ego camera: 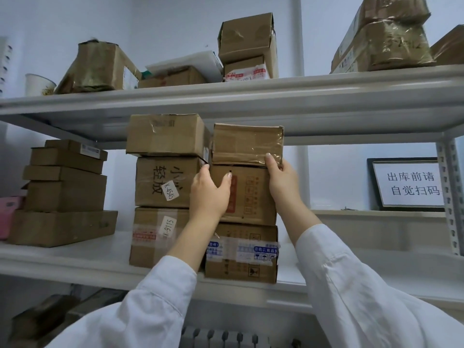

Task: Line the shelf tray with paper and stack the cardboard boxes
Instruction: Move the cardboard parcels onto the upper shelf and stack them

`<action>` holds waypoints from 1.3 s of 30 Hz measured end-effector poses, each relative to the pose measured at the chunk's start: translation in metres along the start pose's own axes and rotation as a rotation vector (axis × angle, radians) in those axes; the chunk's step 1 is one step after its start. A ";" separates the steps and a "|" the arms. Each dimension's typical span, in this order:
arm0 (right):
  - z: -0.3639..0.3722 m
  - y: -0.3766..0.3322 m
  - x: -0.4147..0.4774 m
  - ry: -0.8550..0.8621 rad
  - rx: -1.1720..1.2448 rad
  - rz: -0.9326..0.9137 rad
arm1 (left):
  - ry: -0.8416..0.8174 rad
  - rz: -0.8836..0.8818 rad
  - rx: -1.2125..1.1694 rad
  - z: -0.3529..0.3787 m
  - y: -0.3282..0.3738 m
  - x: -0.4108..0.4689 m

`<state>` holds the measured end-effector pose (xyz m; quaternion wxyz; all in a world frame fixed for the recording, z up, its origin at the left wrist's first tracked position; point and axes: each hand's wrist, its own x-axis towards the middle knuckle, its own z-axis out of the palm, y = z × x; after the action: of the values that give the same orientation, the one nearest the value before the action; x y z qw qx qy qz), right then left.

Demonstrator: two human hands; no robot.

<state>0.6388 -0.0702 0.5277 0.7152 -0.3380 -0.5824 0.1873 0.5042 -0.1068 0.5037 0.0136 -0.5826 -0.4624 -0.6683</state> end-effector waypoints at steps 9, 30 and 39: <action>0.001 -0.004 -0.011 -0.059 -0.071 0.019 | -0.001 -0.001 0.024 -0.005 0.001 -0.003; -0.051 0.011 -0.122 -0.135 -0.026 0.156 | 0.026 -0.117 -0.146 0.001 -0.028 -0.080; -0.099 0.037 -0.172 -0.181 -0.206 0.211 | 0.026 -0.247 -0.632 0.015 -0.011 -0.165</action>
<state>0.6947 -0.1847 0.3710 0.5976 -0.4506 -0.6219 0.2303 0.5627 -0.1765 0.3650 -0.2430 -0.4890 -0.2991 -0.7826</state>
